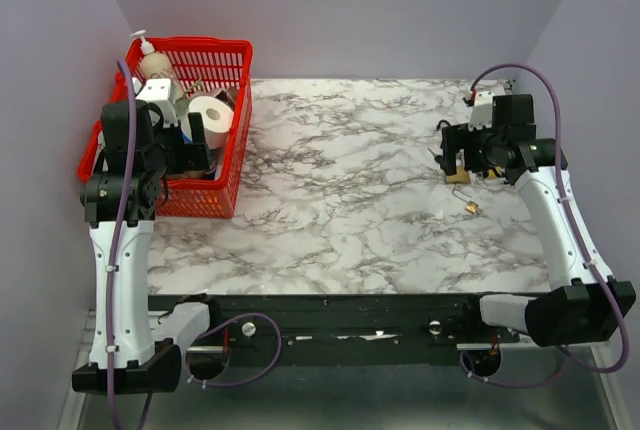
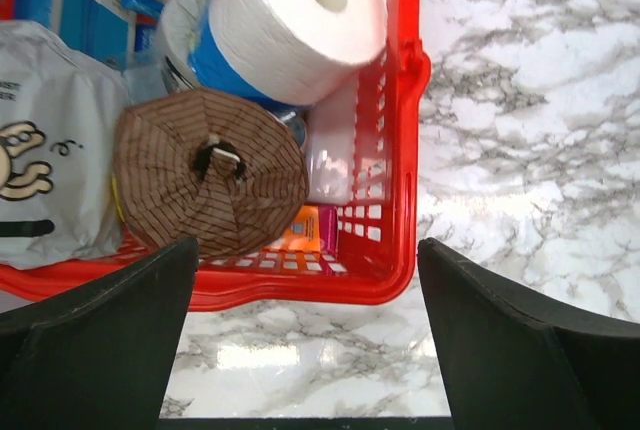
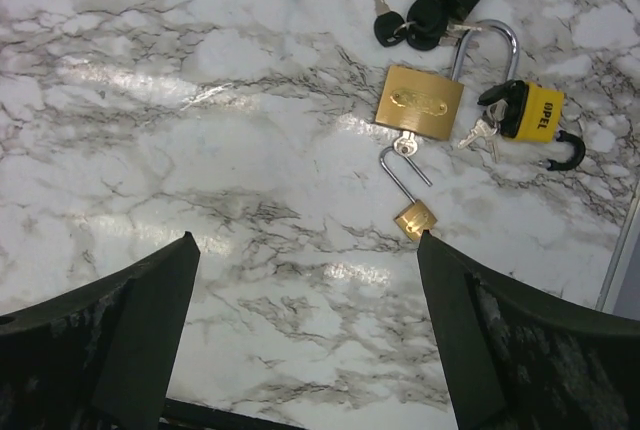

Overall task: Lock with the key
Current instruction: Pick up the lock from the center of the board.

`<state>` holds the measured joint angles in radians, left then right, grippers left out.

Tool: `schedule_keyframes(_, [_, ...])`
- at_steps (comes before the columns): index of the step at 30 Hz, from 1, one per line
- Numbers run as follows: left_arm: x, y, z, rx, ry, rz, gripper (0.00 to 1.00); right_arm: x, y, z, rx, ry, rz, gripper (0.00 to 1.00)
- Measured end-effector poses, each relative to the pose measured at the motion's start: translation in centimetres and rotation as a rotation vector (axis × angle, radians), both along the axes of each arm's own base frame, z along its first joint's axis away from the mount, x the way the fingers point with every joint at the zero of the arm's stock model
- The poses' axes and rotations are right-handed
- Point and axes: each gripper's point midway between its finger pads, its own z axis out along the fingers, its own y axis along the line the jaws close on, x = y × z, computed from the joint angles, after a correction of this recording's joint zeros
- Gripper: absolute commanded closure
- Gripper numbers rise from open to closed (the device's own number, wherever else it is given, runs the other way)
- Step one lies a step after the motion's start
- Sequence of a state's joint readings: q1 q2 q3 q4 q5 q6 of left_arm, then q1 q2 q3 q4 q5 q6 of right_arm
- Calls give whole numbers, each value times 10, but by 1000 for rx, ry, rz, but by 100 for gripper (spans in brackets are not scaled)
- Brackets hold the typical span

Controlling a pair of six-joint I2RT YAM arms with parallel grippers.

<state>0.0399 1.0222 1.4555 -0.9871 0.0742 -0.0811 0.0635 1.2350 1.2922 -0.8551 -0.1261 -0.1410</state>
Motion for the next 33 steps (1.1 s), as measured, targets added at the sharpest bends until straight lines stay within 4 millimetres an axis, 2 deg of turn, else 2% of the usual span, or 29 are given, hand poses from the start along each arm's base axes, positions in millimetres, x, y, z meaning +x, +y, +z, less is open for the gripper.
schedule_keyframes(6, [18,10,37,7,-100,66,1,29,-6,-22,6,78,-88,0])
schedule_keyframes(9, [29,11,42,8,-111,69,1,44,-13,-31,17,110,-120,0])
schedule_keyframes(12, [38,8,37,6,-106,46,1,51,-24,-42,35,143,-136,0])
schedule_keyframes(15, [41,2,34,-5,-110,8,1,51,-39,-56,46,190,-140,0])
schedule_keyframes(16, [44,-6,35,-18,-124,-34,1,50,-49,-73,45,244,-125,0])
schedule_keyframes(20, [46,-12,34,-29,-138,-73,1,51,-51,-88,40,284,-103,2])
schedule_keyframes(26, [48,-19,25,-46,-131,-107,1,55,-48,-129,57,397,-85,4])
schedule_keyframes(29, [49,-20,24,-49,-132,-114,1,54,-48,-143,53,434,-69,4])
schedule_keyframes(33, [47,-21,23,-45,-143,-125,1,36,-49,-153,18,447,-11,5])
